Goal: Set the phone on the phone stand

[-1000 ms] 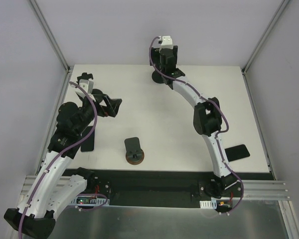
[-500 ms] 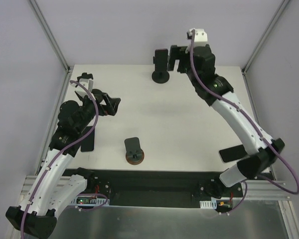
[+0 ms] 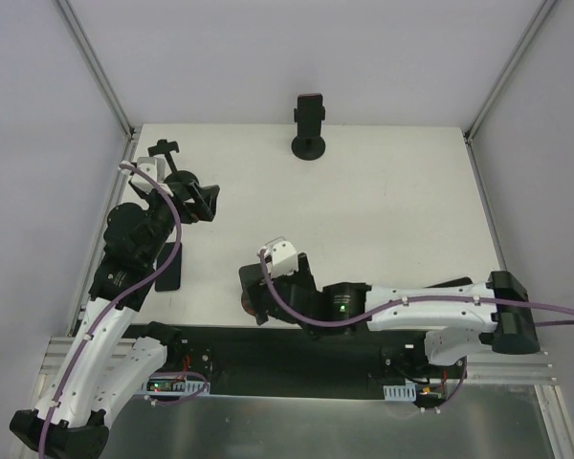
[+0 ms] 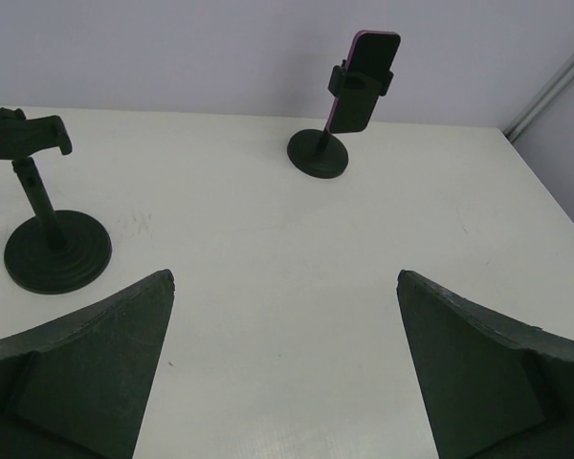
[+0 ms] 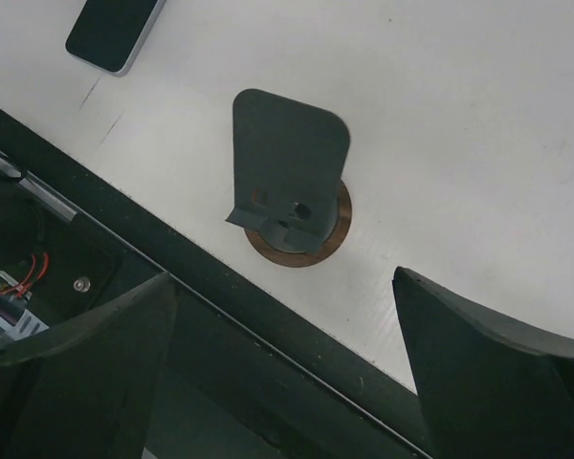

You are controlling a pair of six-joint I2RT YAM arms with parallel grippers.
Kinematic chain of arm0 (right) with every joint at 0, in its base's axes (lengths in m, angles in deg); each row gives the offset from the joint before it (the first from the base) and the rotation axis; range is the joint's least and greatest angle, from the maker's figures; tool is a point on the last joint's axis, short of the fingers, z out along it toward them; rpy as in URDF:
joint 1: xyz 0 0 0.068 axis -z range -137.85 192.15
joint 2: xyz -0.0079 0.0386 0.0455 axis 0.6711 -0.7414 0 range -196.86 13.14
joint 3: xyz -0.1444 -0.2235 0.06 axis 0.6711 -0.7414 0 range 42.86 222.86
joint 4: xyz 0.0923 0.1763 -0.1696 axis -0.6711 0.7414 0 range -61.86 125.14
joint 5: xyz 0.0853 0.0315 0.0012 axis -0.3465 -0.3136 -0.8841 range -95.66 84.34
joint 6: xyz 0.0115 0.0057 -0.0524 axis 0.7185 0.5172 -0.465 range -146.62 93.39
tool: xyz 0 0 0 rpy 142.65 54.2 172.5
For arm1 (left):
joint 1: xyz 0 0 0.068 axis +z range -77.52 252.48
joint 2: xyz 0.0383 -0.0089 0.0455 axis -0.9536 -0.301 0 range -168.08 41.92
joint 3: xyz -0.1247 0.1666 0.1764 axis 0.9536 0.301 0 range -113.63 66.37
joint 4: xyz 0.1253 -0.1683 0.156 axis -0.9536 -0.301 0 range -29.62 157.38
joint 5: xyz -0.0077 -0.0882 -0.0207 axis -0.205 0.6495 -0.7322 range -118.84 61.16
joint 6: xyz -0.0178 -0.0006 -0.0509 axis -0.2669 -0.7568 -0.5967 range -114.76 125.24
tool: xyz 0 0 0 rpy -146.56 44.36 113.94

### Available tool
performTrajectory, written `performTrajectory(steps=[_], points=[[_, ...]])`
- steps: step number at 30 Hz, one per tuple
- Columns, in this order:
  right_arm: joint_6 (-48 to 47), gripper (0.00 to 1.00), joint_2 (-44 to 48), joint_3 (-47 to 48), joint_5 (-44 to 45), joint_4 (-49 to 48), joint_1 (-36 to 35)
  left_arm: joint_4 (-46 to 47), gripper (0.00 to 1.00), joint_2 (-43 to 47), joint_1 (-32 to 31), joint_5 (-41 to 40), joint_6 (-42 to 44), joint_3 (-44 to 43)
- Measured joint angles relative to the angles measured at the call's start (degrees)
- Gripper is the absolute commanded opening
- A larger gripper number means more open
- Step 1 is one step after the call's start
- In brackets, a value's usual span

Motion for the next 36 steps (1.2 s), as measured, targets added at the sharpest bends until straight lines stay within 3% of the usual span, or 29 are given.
performTrajectory(steps=[3, 11, 22, 27, 36], points=[[2.8, 0.96, -5.5, 2.2, 5.1, -0.3, -3.5, 0.0, 0.99, 1.0, 0.0, -1.9, 0.1, 0.5], [4.3, 0.96, -16.0, 8.7, 10.5, -1.0, -2.7, 0.2, 0.99, 1.8, 0.0, -3.4, 0.2, 0.7], [6.6, 0.99, -22.3, 11.3, 8.6, -3.0, 2.2, 0.2, 0.99, 1.9, 0.0, -3.3, 0.2, 0.7], [7.7, 0.91, -24.8, 12.4, 7.6, -2.3, 2.1, 0.3, 0.99, 2.0, 0.0, -3.3, 0.2, 0.7], [9.1, 0.88, -27.1, 16.8, 7.5, 1.6, 3.3, 0.3, 0.99, 2.0, 0.0, -3.2, 0.2, 0.7]])
